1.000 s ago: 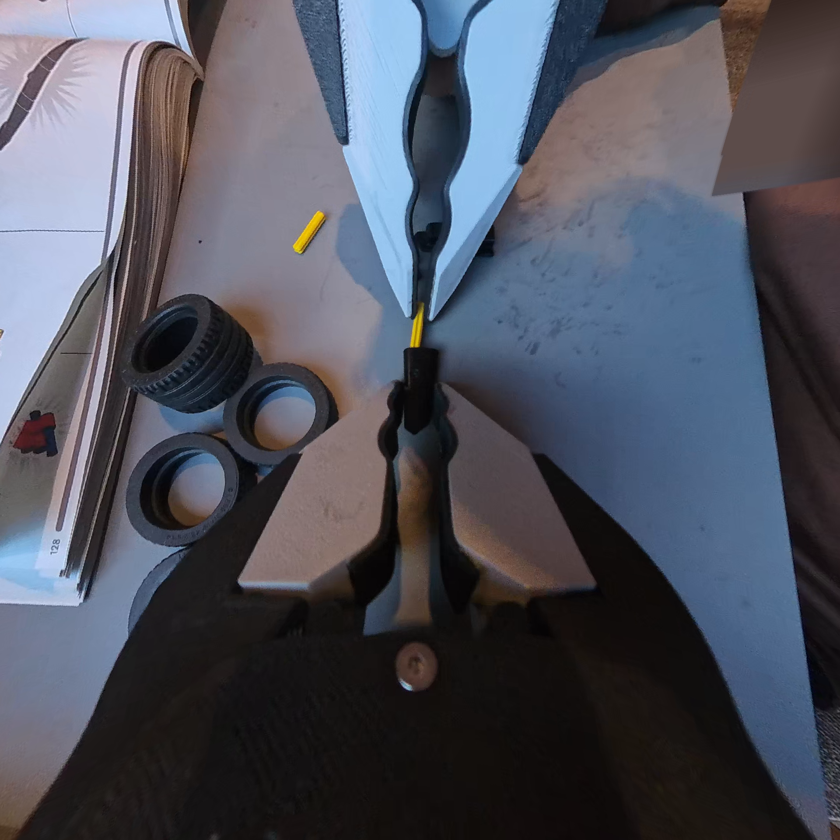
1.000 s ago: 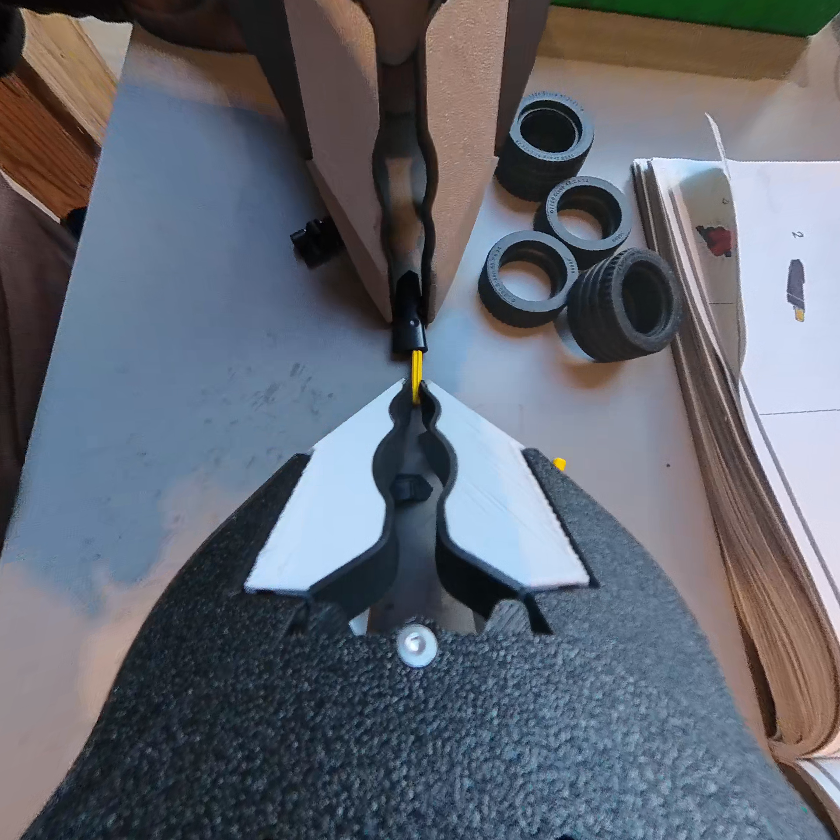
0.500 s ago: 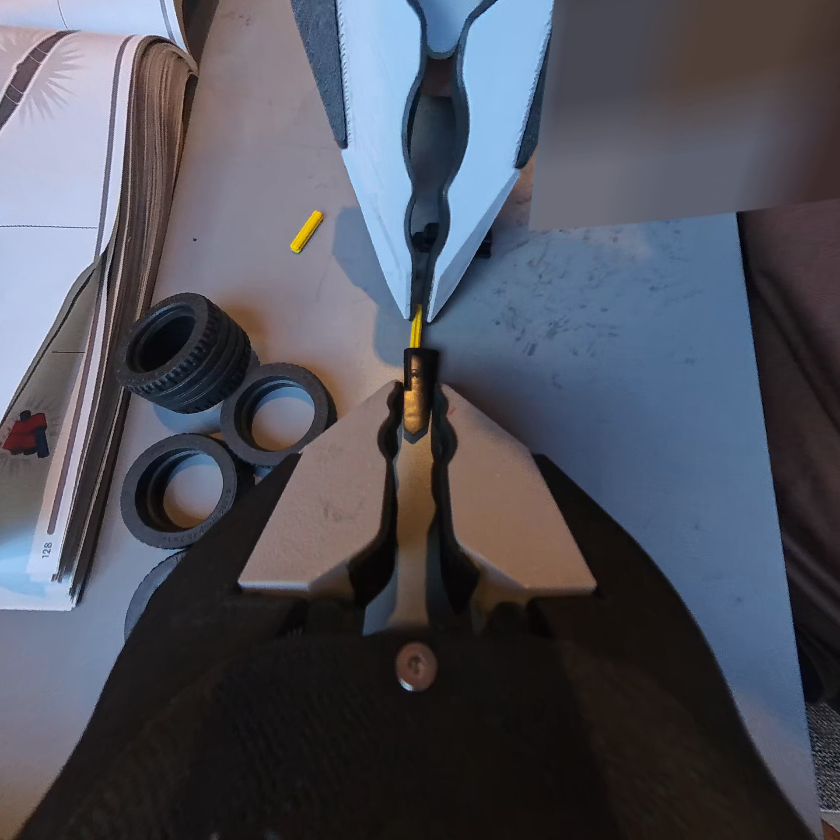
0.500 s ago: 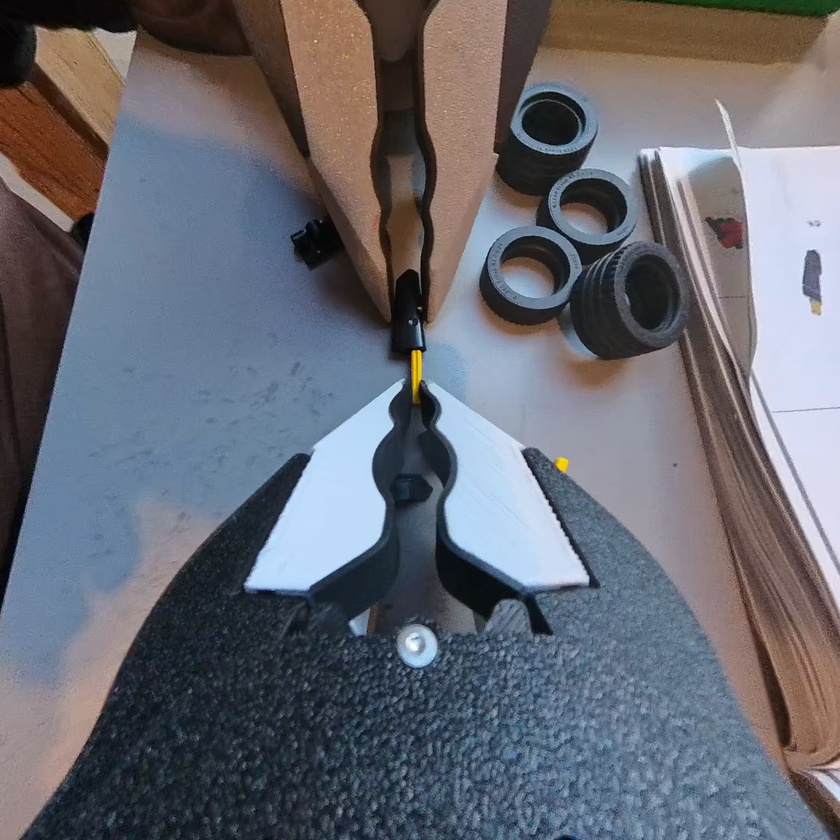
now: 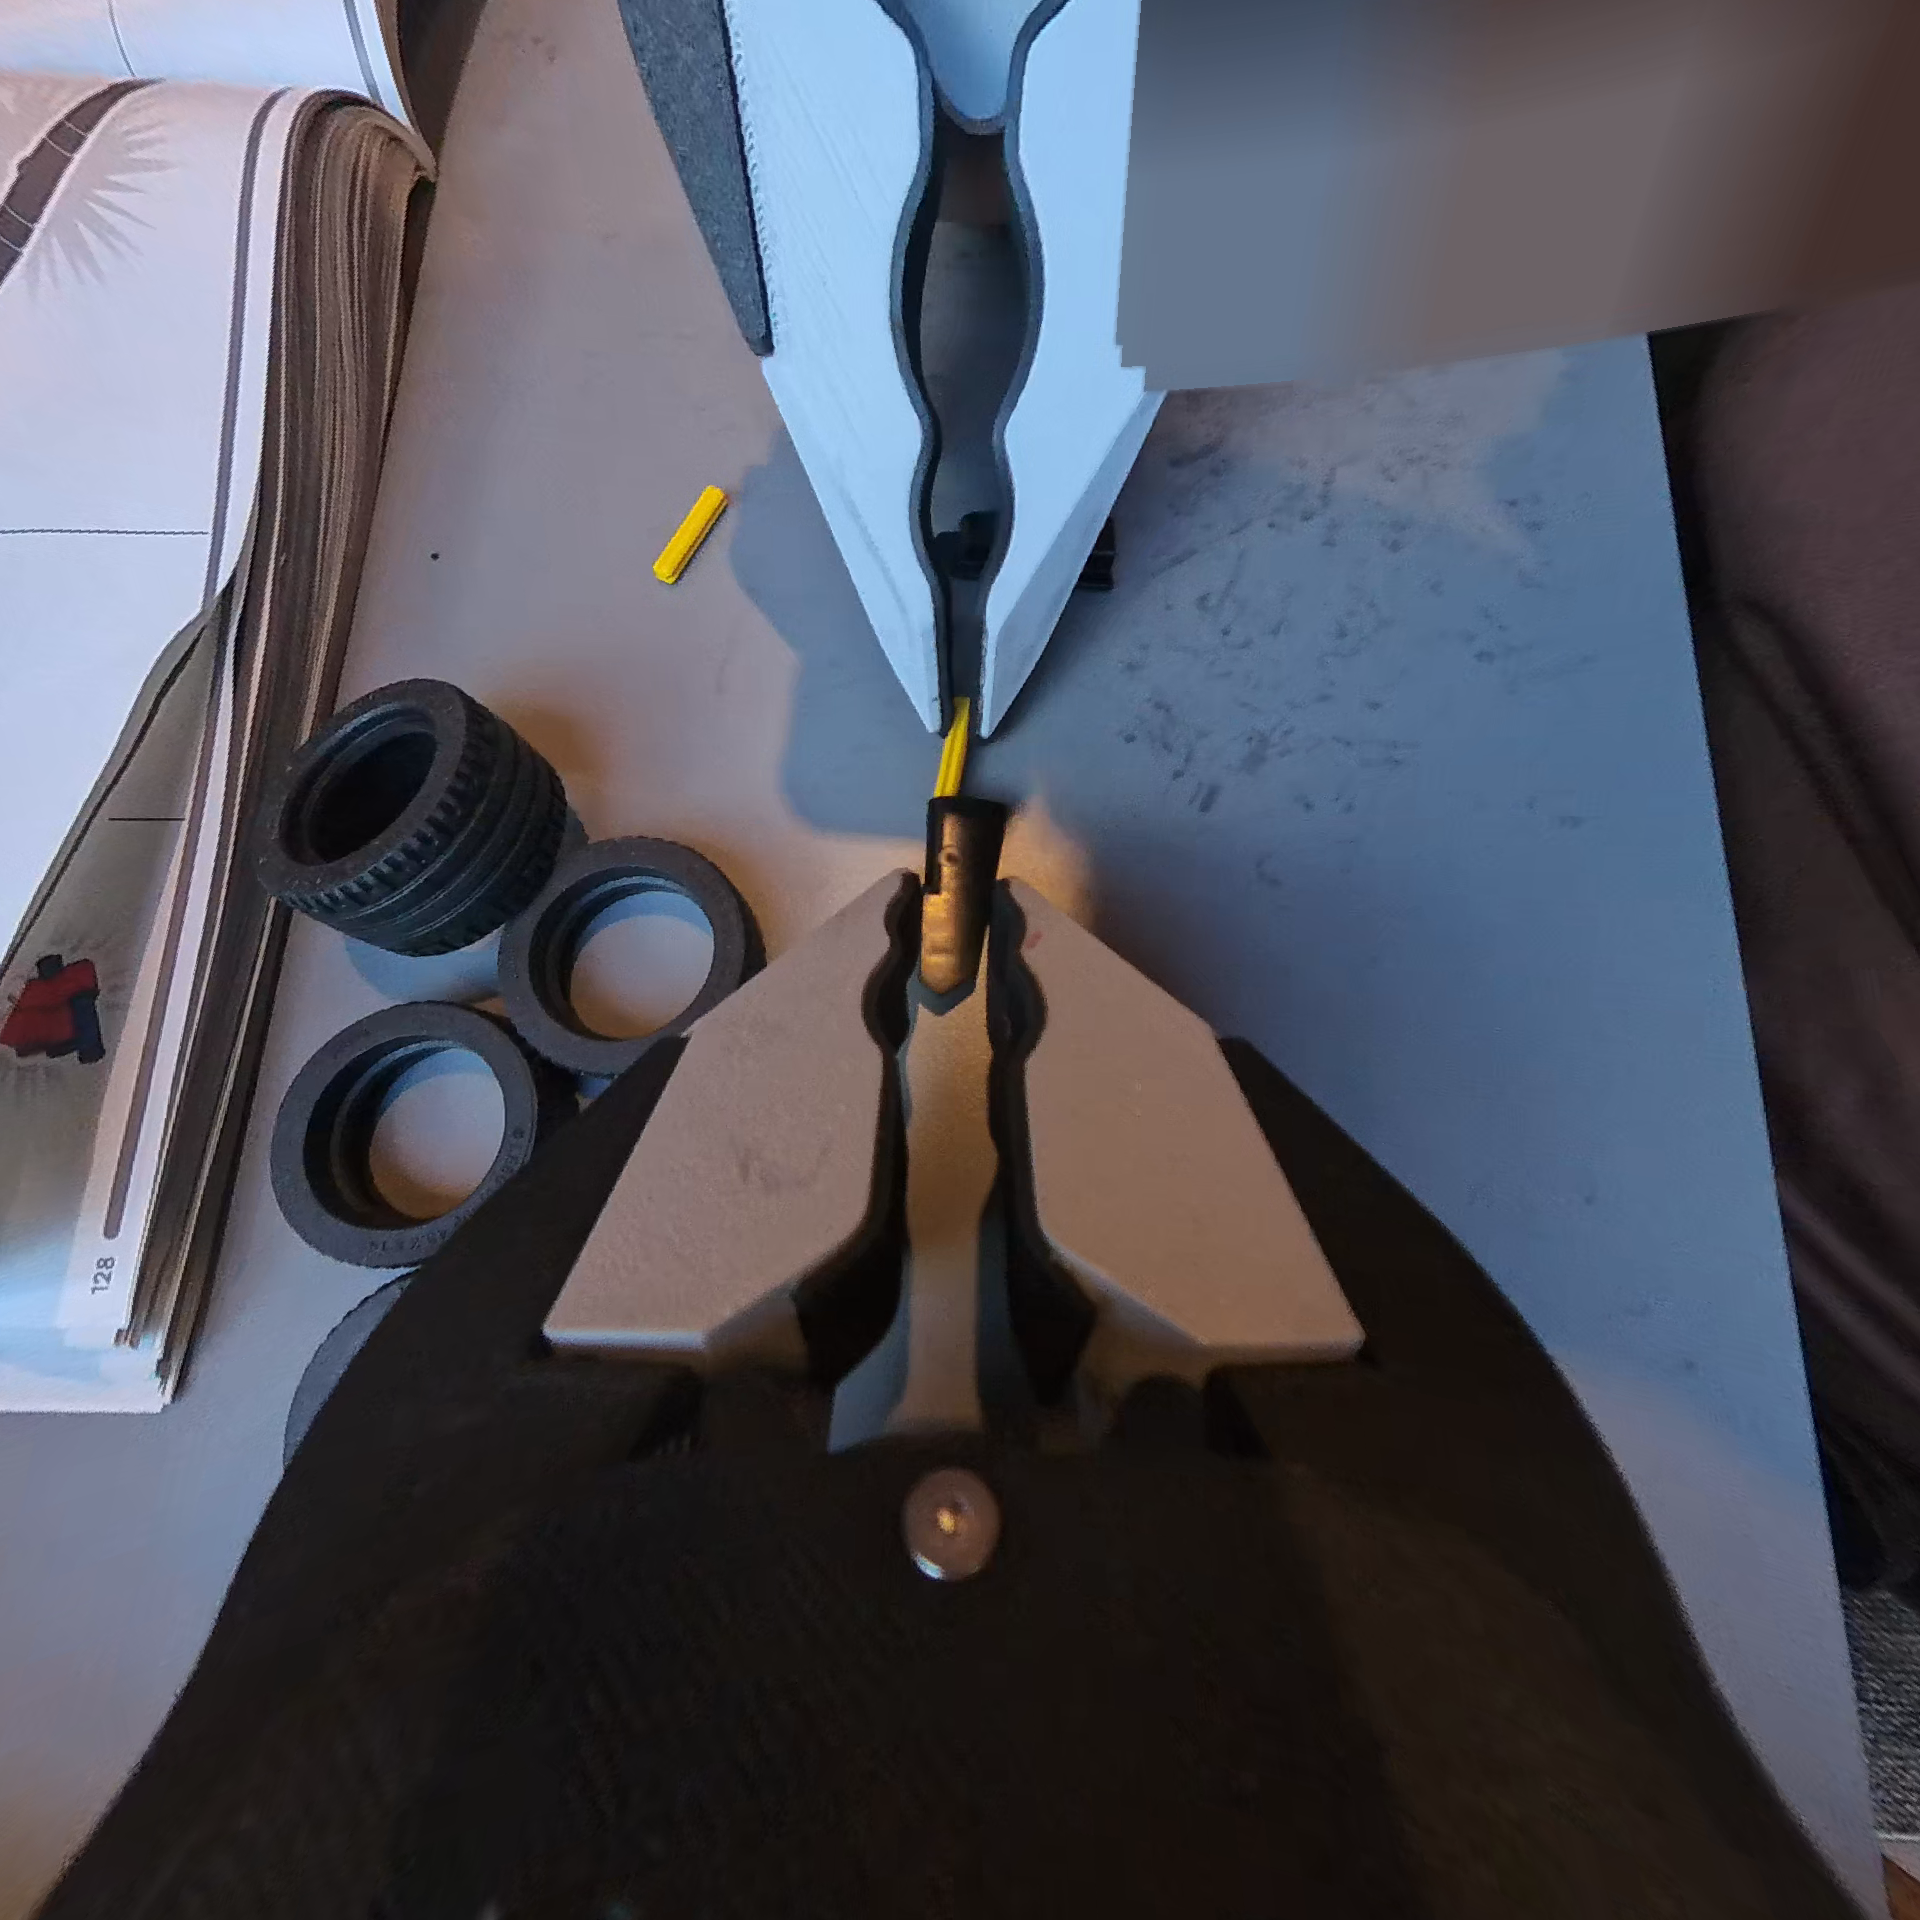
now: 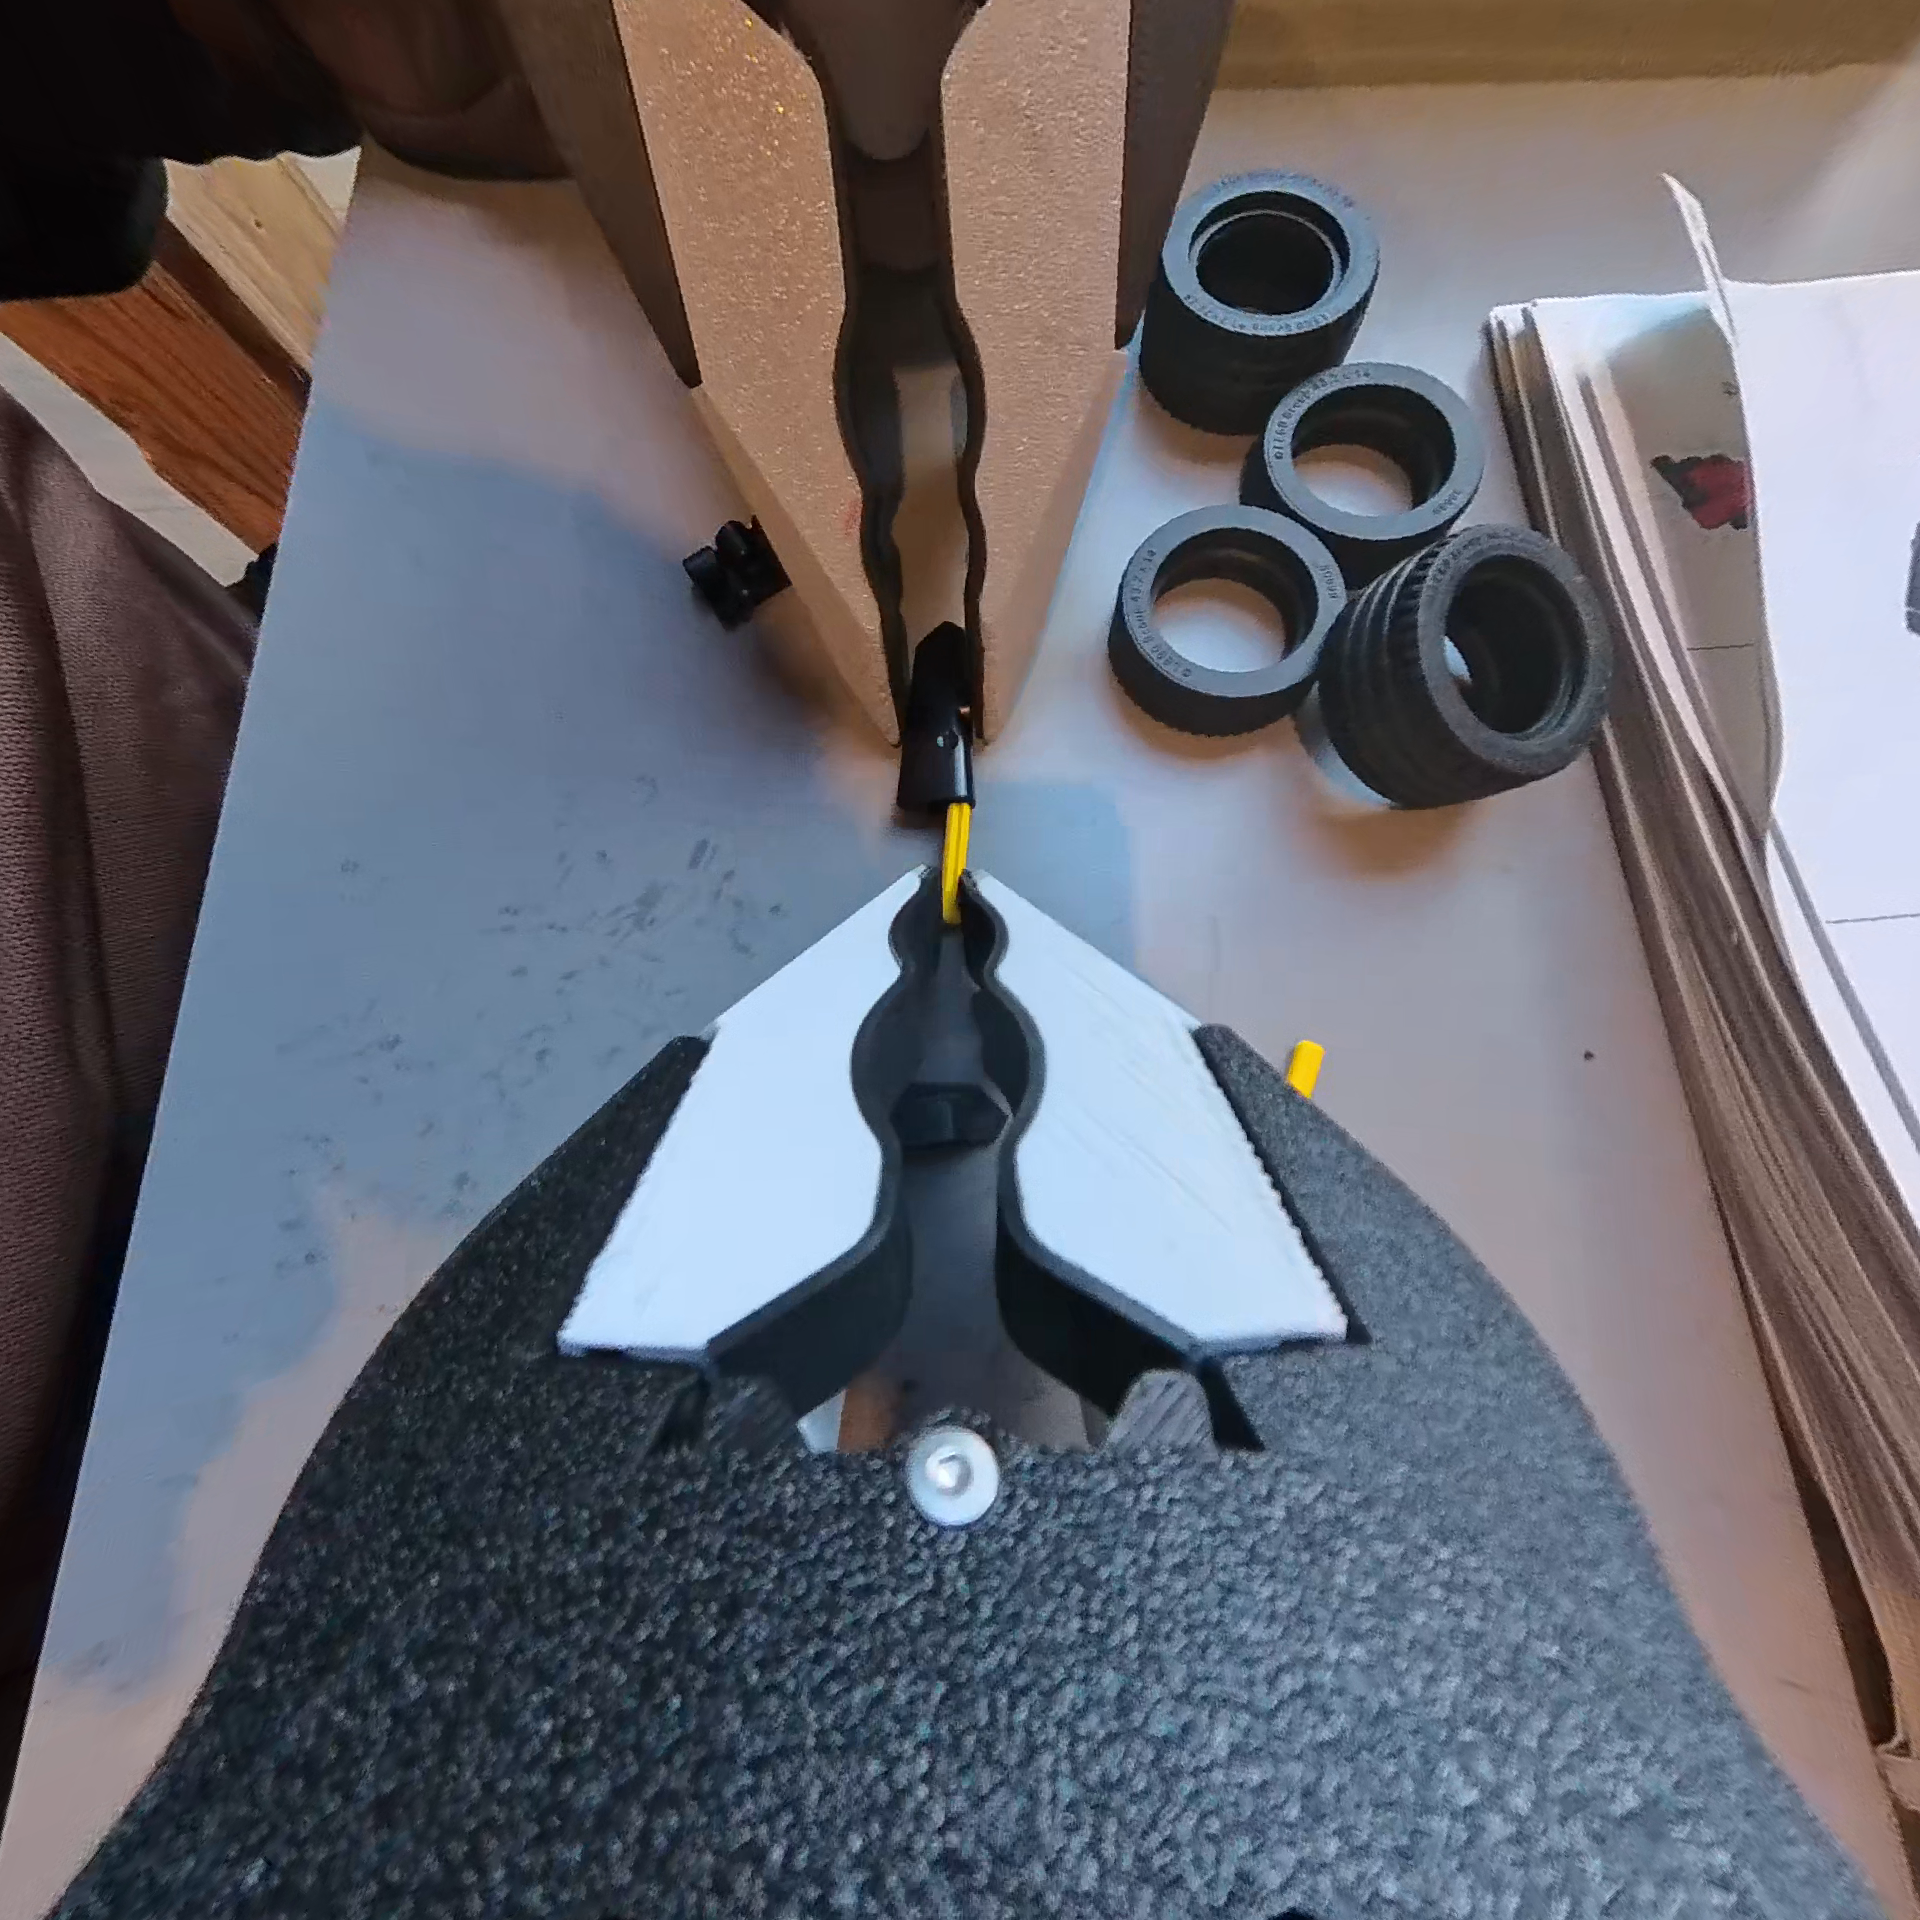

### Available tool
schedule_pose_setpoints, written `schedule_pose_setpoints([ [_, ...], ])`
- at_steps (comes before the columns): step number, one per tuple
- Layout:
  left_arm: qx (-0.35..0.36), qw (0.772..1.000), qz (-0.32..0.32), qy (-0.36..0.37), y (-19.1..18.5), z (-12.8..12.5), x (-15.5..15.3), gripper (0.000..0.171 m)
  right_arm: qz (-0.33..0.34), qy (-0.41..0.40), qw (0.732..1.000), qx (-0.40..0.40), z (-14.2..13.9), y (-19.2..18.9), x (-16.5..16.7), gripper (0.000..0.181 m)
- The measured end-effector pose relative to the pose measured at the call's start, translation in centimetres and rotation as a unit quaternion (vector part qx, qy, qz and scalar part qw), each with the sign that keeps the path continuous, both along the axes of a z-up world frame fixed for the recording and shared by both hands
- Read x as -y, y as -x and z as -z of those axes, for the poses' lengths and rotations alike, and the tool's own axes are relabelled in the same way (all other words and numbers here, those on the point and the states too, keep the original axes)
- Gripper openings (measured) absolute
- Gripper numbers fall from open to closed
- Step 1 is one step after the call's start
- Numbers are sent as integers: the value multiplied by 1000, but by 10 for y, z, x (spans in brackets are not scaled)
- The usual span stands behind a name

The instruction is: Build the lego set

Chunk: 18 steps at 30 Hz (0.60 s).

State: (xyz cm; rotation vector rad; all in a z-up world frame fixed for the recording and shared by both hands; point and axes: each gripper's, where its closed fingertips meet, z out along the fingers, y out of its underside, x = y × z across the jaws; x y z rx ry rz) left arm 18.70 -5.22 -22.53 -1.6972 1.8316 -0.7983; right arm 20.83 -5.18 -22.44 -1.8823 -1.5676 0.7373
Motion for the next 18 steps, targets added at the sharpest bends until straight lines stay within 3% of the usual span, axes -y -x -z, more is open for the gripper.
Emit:
schedule_pose_setpoints([
  [7,0,1000,-2,3,-1,0,1,12,-14,-40,999,13,2,2,2,1],
  [18,0,1000,-14,-1,-2,0,-2,16,7,10,1000,-27,-7,-5,-2,1],
])
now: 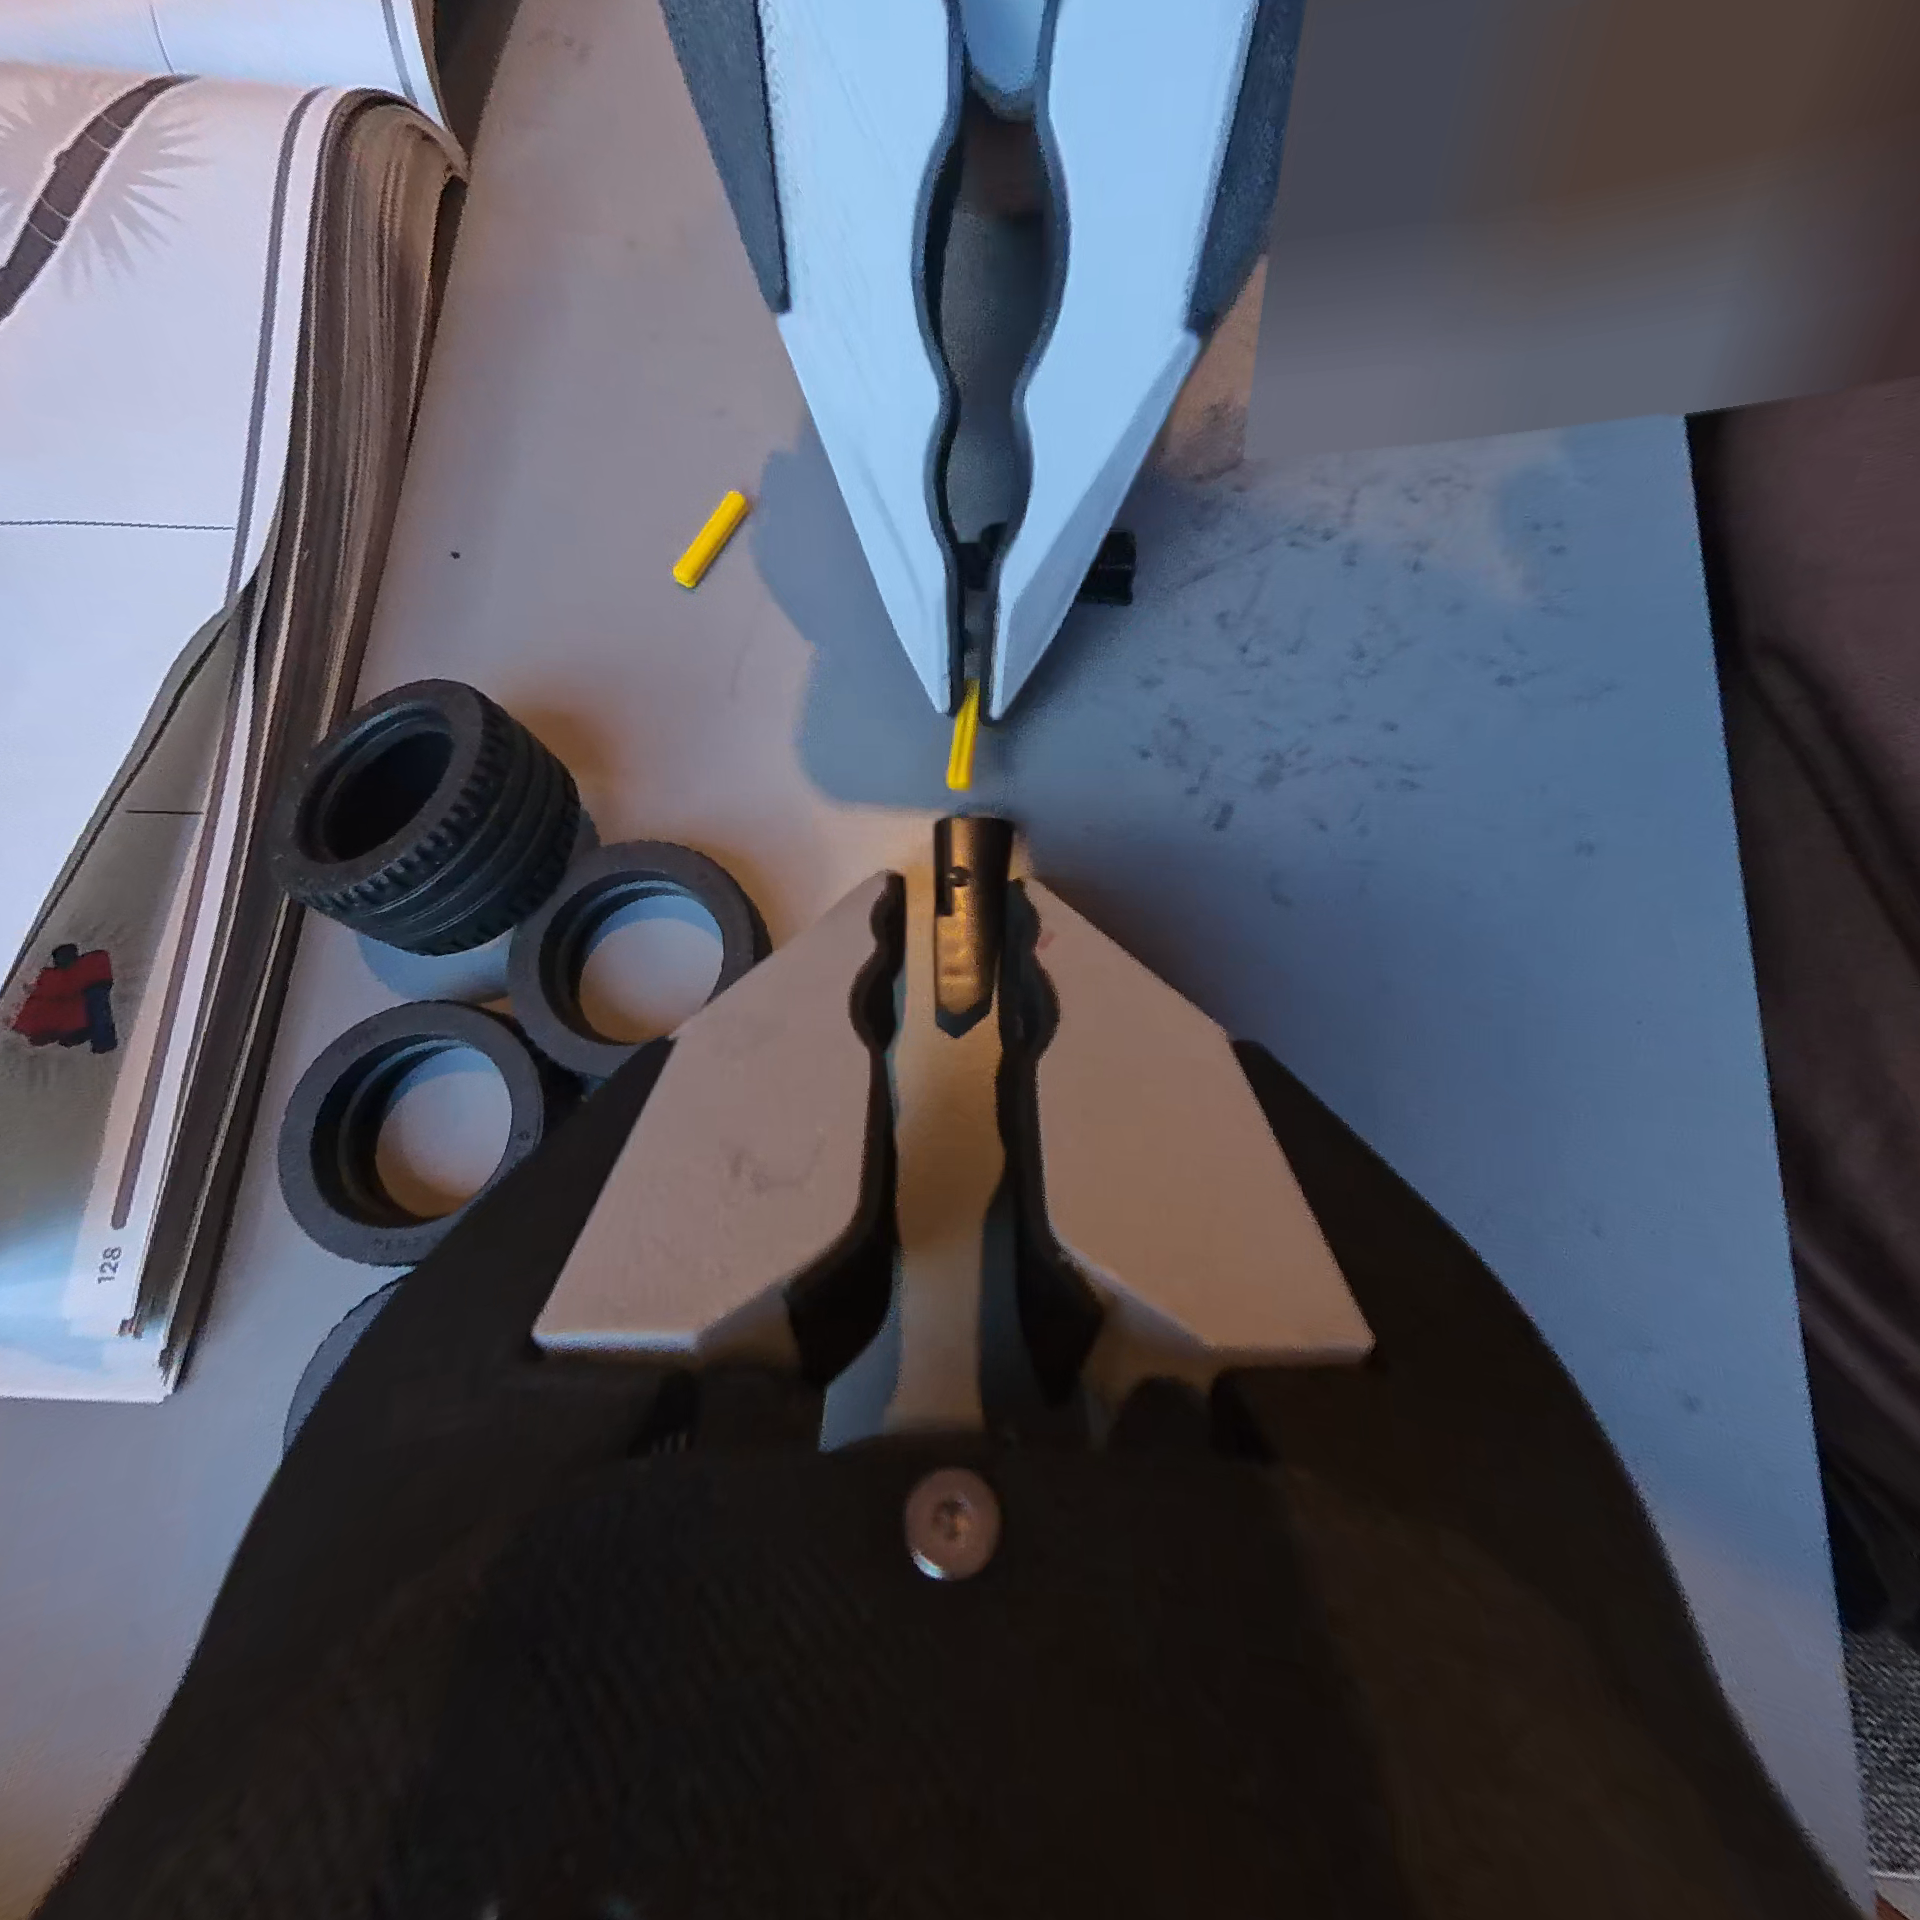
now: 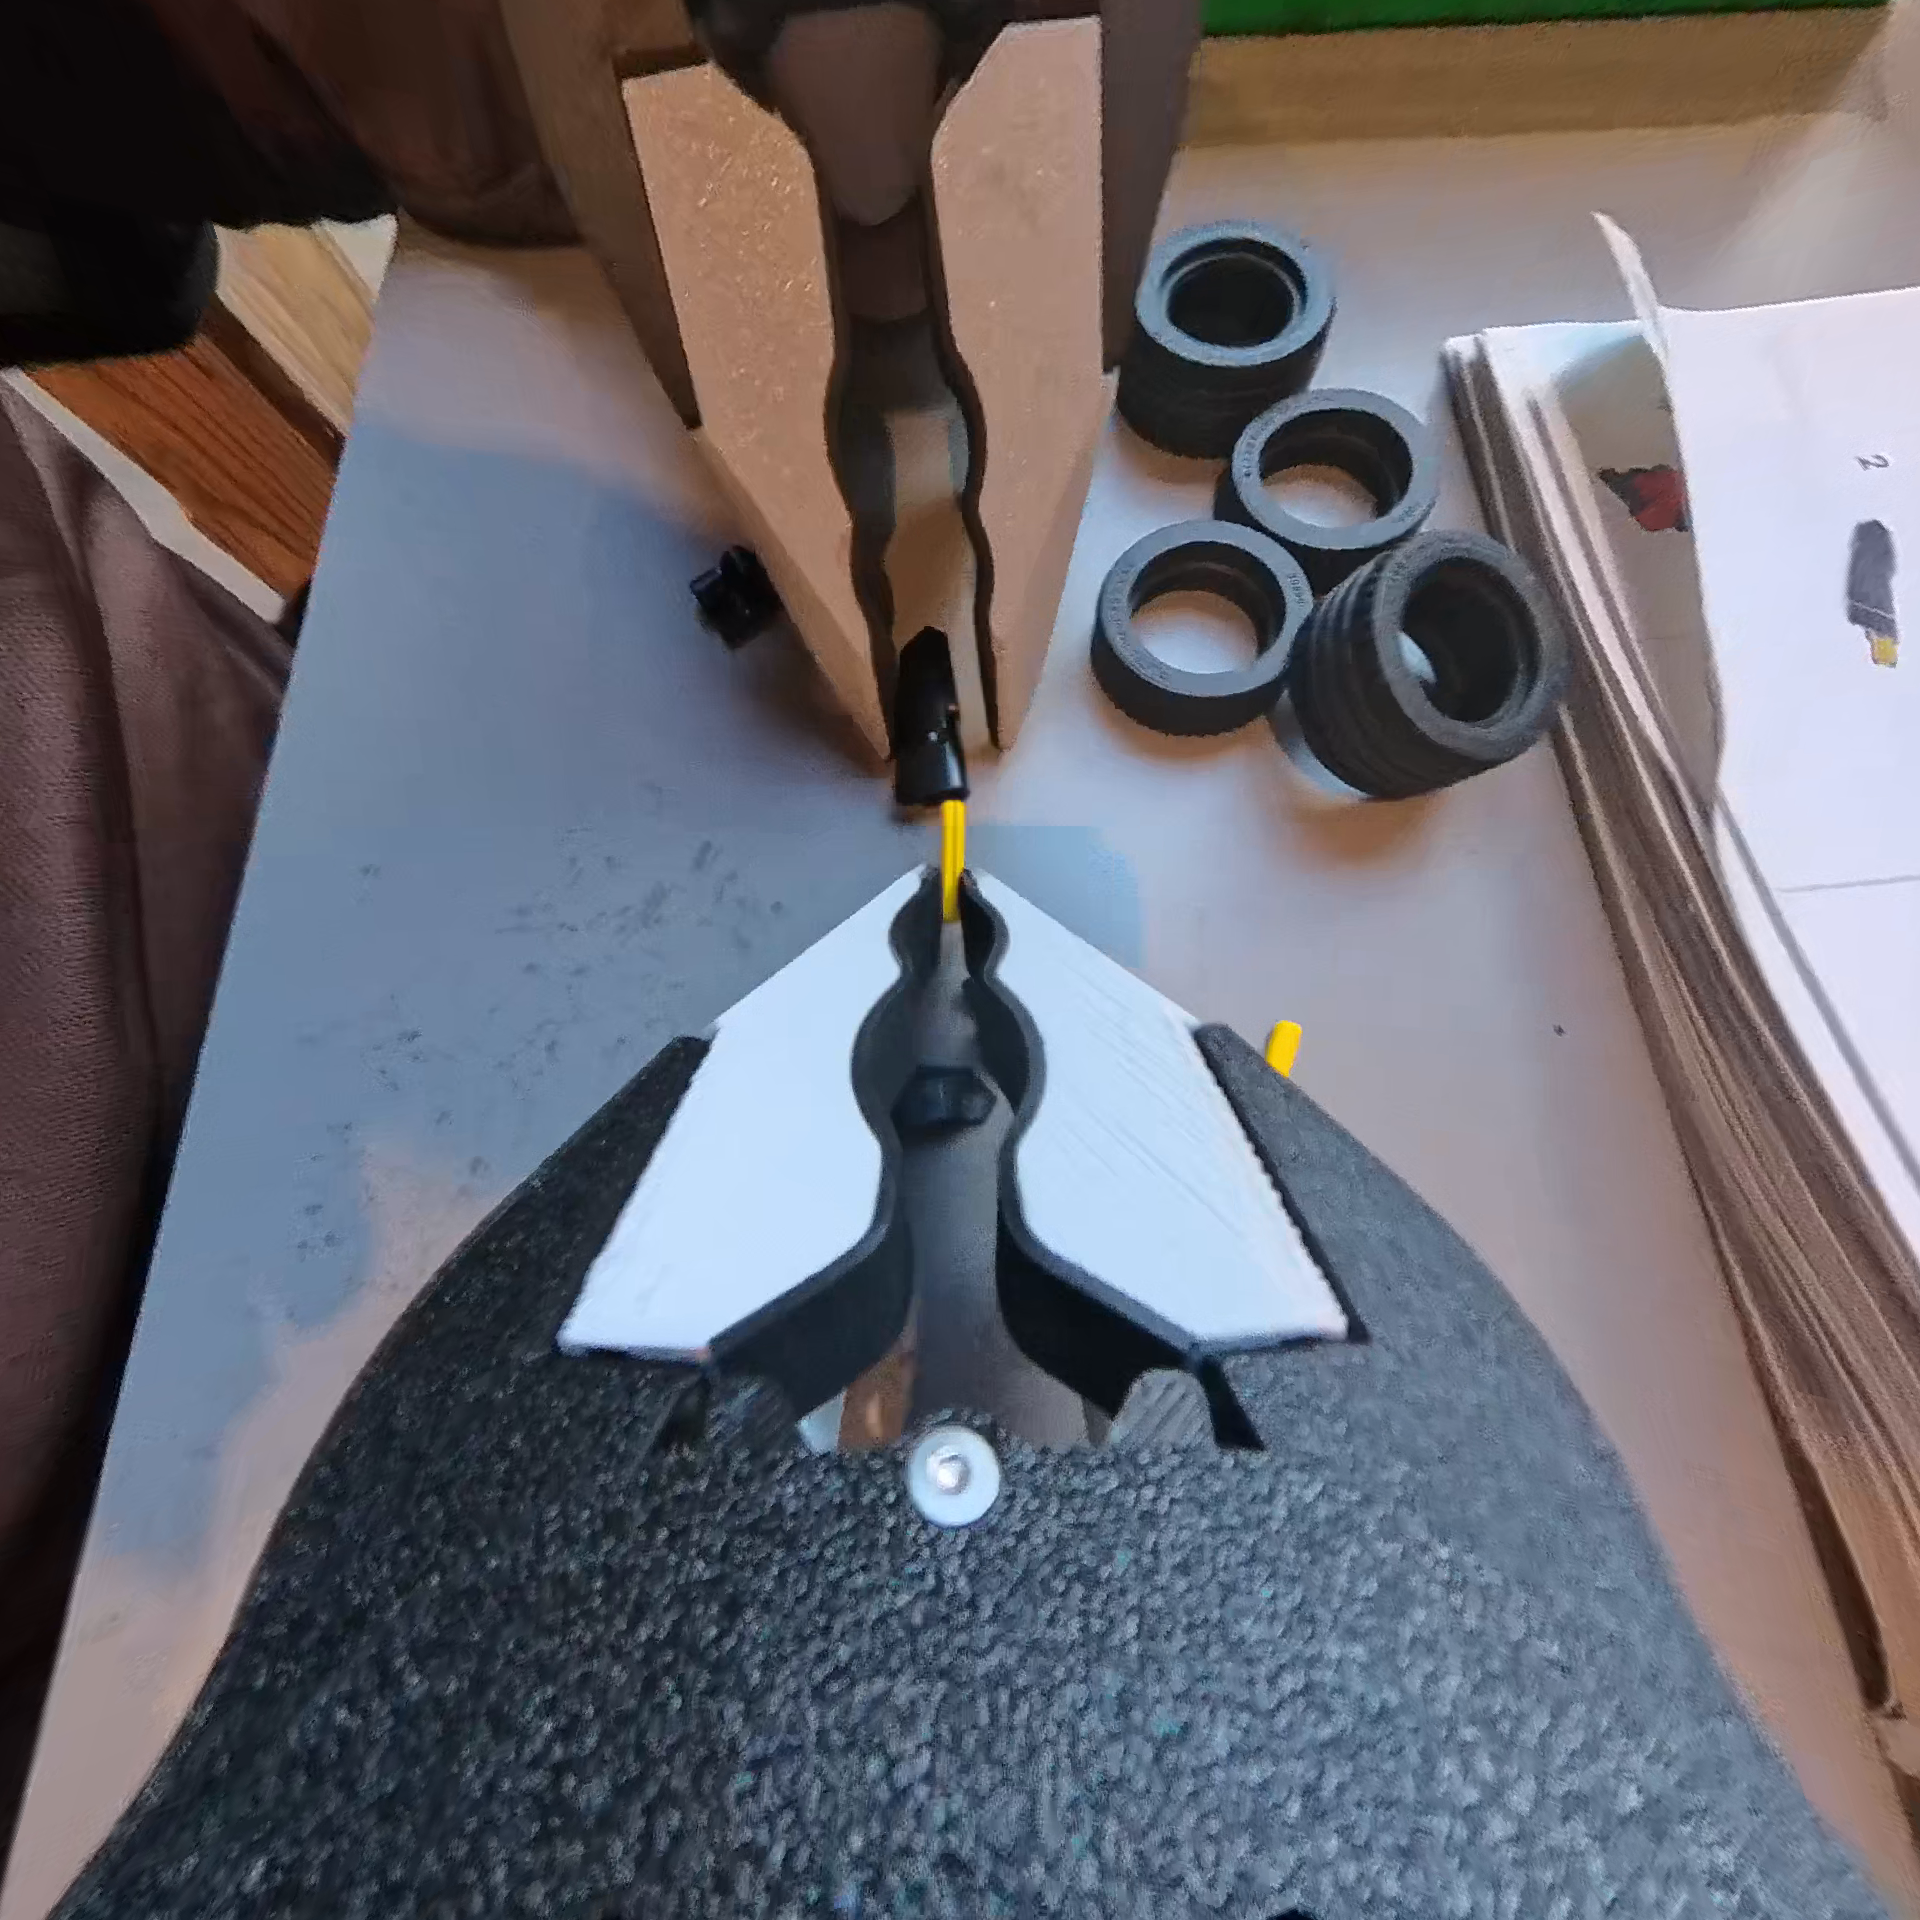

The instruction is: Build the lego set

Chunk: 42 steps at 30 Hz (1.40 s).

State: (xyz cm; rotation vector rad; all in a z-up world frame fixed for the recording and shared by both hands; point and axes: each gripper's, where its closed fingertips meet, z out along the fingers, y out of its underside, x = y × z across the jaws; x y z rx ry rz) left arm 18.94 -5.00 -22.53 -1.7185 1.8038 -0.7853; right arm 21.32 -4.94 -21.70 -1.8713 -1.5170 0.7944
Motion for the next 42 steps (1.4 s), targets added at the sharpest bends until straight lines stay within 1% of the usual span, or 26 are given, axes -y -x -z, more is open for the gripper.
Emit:
schedule_pose_setpoints([
  [3,-1,1000,-2,-6,1,0,-1,18,7,23,999,-20,-5,-3,-2,1],
  [6,3,1000,-6,-12,2,-1,-4,18,9,35,999,-24,-5,-4,-1,1],
  [9,29,999,-10,-26,-3,-12,-6,17,10,47,999,-26,-5,-2,0,1],
  [12,48,998,-1,-36,-8,-20,-2,15,8,65,997,-38,-8,-1,2,1],
  [18,49,997,22,-58,-17,-19,6,15,-2,113,991,-65,-15,5,9,1],
  [23,61,995,39,-72,-20,-21,13,3,-10,135,989,-64,-13,8,14,1],
  [27,62,995,39,-74,-21,-22,13,2,-6,140,987,-78,-17,8,12,1],
  [29,68,995,29,-68,-21,-23,10,2,-5,121,989,-89,-21,7,10,2],
  [32,82,996,9,-14,-22,-28,7,2,-3,24,996,-87,-26,3,4,2],
  [34,93,996,0,11,-21,-31,5,2,-6,-19,996,-85,-29,3,4,2],
  [42,116,993,0,27,-21,-39,7,2,-14,-71,993,-96,-37,3,4,5],
])
